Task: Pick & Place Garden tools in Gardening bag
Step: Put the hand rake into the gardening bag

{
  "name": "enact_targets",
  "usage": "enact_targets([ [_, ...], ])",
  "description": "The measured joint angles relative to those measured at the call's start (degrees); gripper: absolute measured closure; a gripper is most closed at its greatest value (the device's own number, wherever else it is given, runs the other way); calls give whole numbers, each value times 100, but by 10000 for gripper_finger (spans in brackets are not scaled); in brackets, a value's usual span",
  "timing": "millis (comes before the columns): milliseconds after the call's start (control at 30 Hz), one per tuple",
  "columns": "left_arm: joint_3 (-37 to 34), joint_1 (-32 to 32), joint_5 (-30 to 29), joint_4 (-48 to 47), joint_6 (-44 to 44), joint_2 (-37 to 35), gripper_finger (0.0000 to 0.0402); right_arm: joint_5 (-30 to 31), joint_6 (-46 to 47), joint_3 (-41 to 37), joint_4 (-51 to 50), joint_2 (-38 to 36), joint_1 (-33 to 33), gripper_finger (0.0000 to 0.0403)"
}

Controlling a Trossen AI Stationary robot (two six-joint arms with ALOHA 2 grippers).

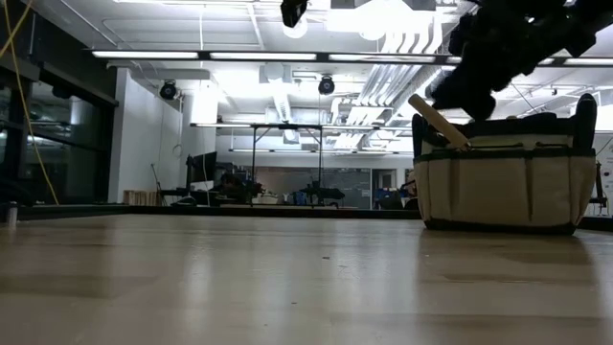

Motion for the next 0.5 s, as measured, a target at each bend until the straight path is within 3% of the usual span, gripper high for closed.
enact_targets([
  [233, 0, 0, 39, -2, 24, 0, 215, 509, -220, 0, 779, 0, 340, 284],
  [500, 0, 0, 68, -135, 113, 0, 215, 1529, -307, 0, 751, 0, 1110, 283],
])
